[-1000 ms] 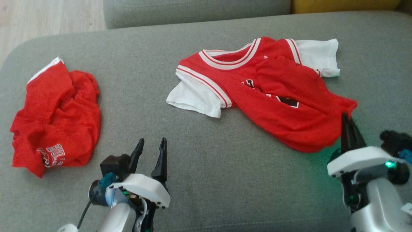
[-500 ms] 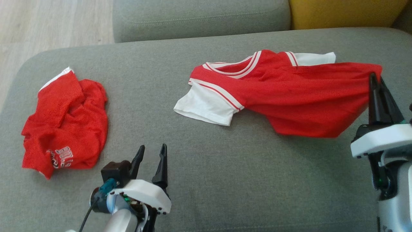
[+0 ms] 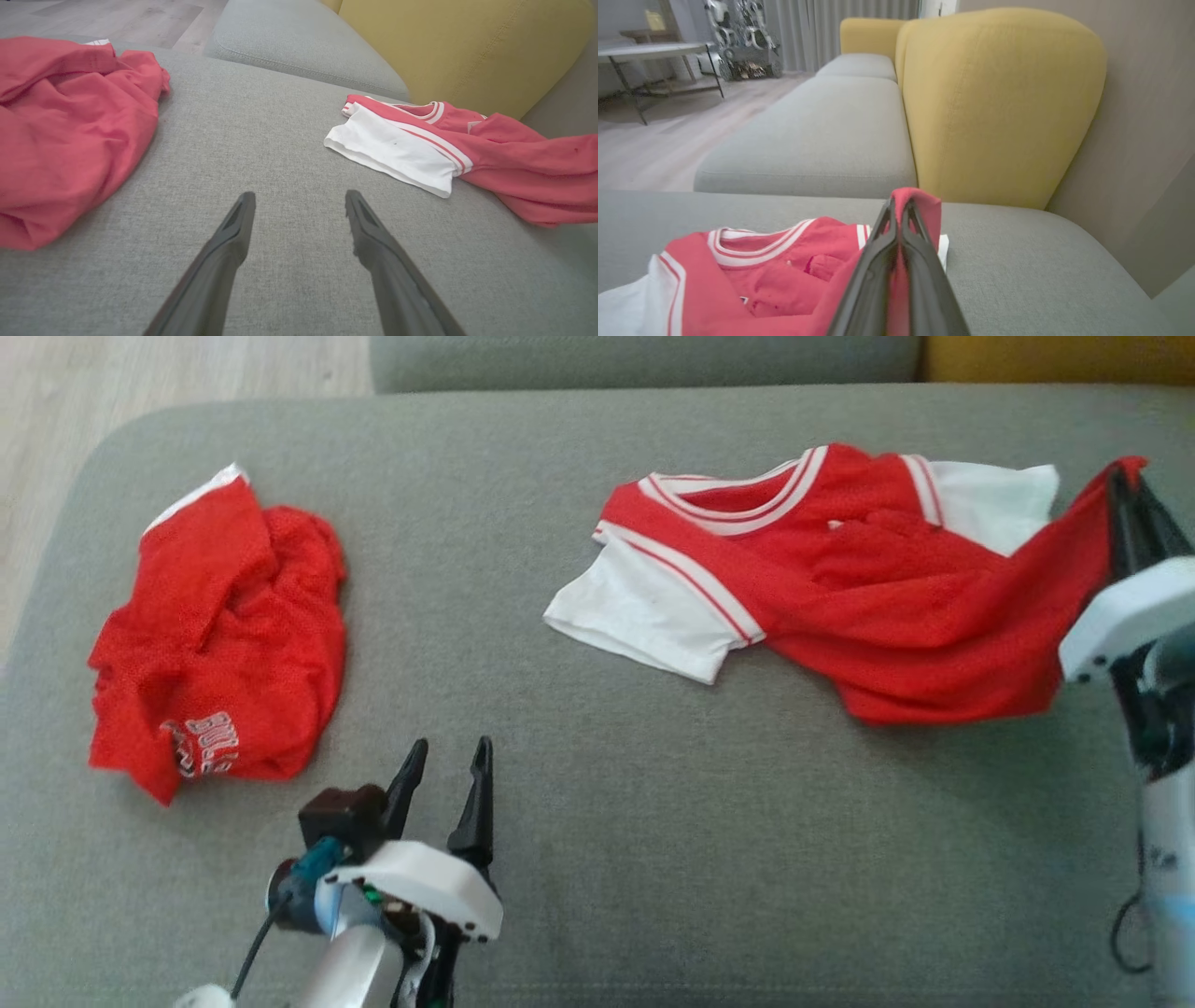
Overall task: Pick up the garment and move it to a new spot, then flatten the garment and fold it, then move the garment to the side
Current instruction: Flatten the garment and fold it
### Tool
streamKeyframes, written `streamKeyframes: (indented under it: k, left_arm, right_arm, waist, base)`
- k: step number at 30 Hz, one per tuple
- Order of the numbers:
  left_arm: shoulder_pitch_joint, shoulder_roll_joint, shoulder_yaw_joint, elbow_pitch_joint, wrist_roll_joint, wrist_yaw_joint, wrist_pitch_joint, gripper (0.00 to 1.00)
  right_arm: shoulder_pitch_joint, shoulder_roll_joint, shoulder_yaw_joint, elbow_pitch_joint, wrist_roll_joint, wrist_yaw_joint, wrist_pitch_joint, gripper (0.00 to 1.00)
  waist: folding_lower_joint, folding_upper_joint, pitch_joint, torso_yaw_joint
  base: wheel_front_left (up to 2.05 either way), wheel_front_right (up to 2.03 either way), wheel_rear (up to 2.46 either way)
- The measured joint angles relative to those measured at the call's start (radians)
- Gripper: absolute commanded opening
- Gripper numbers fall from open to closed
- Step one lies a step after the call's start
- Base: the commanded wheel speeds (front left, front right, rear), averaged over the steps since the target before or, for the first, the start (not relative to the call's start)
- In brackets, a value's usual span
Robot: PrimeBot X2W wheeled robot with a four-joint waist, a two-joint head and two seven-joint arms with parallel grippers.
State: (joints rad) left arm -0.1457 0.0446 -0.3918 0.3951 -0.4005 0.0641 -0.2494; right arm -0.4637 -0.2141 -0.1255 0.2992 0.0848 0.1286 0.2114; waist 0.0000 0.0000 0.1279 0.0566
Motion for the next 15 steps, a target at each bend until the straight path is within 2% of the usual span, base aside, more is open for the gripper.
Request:
streamKeyframes:
  k: [2, 7, 15]
  left_arm:
    - [-0.008, 0.000, -0.005, 0.000, 0.000, -0.003, 0.000, 1.00]
    - [-0.042, -0.001, -0.016, 0.000, 0.000, -0.003, 0.000, 1.00]
    - [-0.051, -0.001, -0.019, 0.000, 0.000, -0.004, 0.000, 1.00]
  right_arm:
    - [-0.022, -0.012, 0.000, 0.037, -0.014, 0.000, 0.000, 0.00]
    - [-0.123, -0.042, -0.026, 0.227, -0.071, 0.000, 0.009, 0.00]
    - [-0.210, -0.076, -0.210, 0.442, -0.246, 0.000, 0.000, 0.00]
  waist:
    - [0.0000, 0.0000, 0.007, 0.007]
    - [0.0000, 0.0000, 0.047, 0.042]
    - [0.0000, 0.0000, 0.090, 0.081]
  base:
    - [0.00, 0.00, 0.00]
    - [0.00, 0.00, 0.00]
    - [0.00, 0.00, 0.00]
